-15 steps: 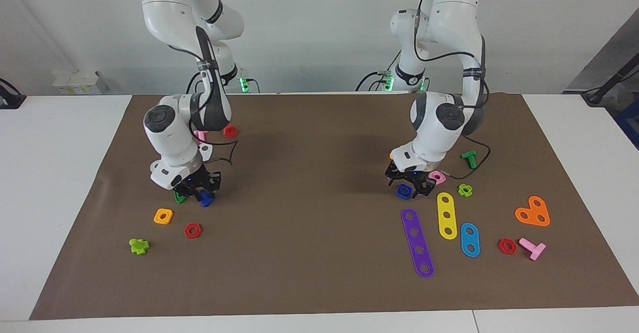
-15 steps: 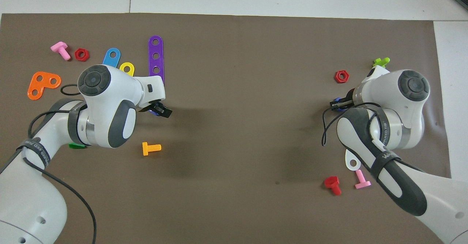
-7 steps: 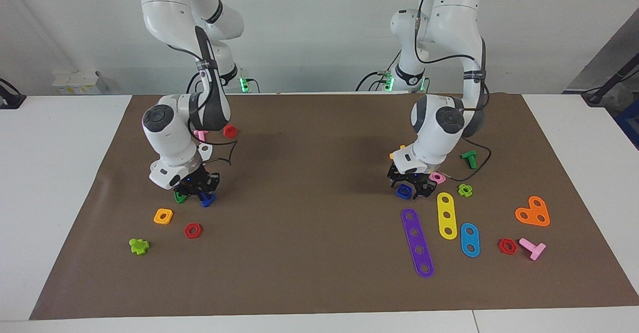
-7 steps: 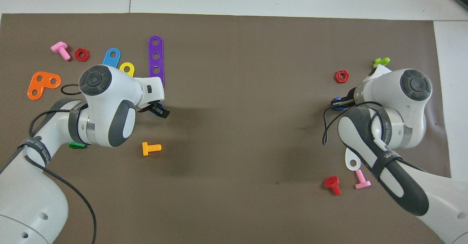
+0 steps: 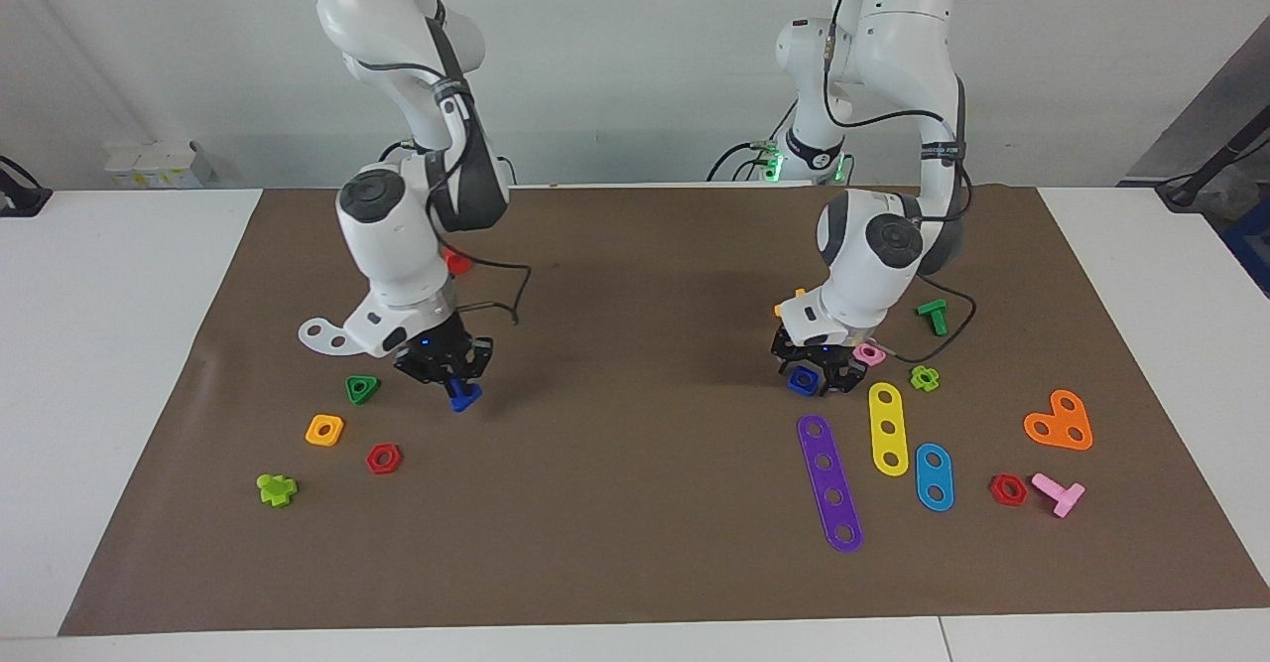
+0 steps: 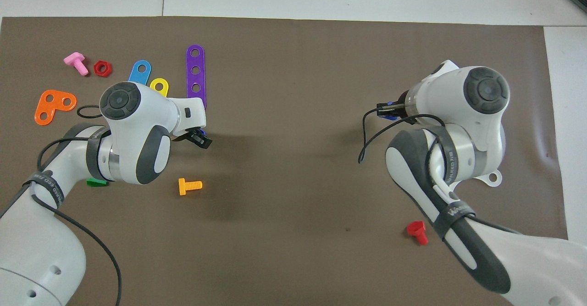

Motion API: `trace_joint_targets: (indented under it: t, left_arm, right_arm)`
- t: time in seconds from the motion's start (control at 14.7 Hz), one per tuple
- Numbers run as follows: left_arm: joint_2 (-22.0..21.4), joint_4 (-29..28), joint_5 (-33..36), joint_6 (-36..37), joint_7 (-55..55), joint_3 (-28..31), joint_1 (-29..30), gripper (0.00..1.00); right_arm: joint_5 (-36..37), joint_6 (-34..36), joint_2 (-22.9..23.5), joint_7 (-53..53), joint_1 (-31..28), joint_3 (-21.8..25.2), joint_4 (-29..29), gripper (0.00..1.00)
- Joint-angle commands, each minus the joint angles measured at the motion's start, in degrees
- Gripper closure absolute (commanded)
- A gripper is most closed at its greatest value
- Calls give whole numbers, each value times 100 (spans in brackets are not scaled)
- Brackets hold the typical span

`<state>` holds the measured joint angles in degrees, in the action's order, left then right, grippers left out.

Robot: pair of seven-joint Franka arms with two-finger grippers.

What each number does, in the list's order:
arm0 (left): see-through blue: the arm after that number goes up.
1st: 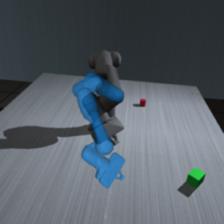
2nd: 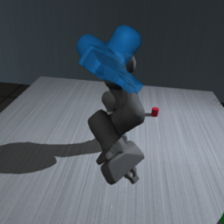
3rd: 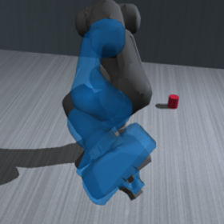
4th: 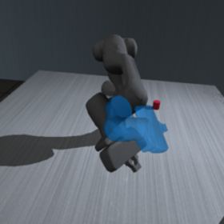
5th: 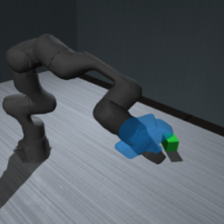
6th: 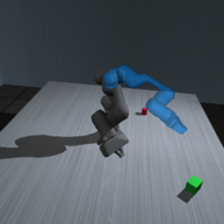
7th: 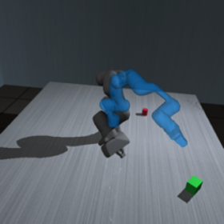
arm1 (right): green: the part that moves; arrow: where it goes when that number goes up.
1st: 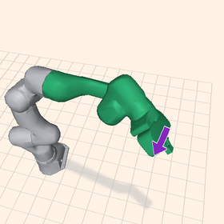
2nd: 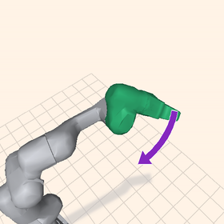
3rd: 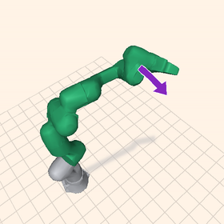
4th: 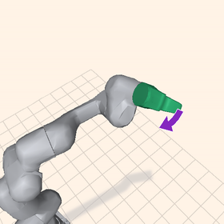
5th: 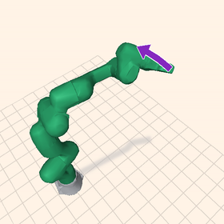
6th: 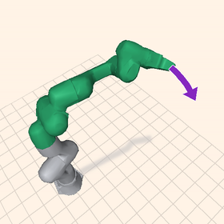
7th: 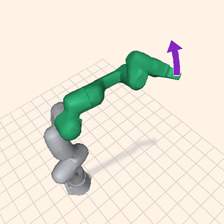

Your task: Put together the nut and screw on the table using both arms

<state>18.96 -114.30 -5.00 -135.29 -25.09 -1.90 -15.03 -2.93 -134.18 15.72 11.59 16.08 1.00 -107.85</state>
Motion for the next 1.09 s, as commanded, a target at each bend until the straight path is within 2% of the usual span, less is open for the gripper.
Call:
trace_joint_targets:
  t: [0.0, 0.14, 0.27, 0.41, 0.61, 0.89, 0.95, 1.02]
  left_arm:
    - [11, 5, 411, 107, -57, 58, -26, 31]
    - [11, 5, 421, 117, -57, 58, -26, 33]
    - [11, 5, 421, 117, -57, 49, -26, 35]
    - [11, 5, 421, 108, -57, 49, -26, 38]
    - [11, 5, 421, 99, -57, 41, -26, 43]
    - [11, 5, 421, 108, -57, 41, -26, 59]
    - [11, 5, 421, 117, -57, 41, -26, 64]
    - [11, 5, 421, 125, -57, 41, -26, 68]
  right_arm:
    - [47, 120, 474, 833, 456, -4, 692, 100]
    - [108, 163, 991, 1561, 1008, 14, 1237, 100]
    - [510, 173, 1510, 2274, 1387, 5, 1800, 100]
    - [732, 67, 1705, 2619, 1582, -4, 1846, 100]
    - [644, -55, 1785, 2786, 1784, -13, 1811, 100]
    - [636, -205, 1776, 2804, 1846, -13, 1557, 100]
    - [636, -275, 1750, 2804, 1846, -13, 1469, 22]
    - [636, -310, 1733, 2813, 1855, -13, 1399, 0]
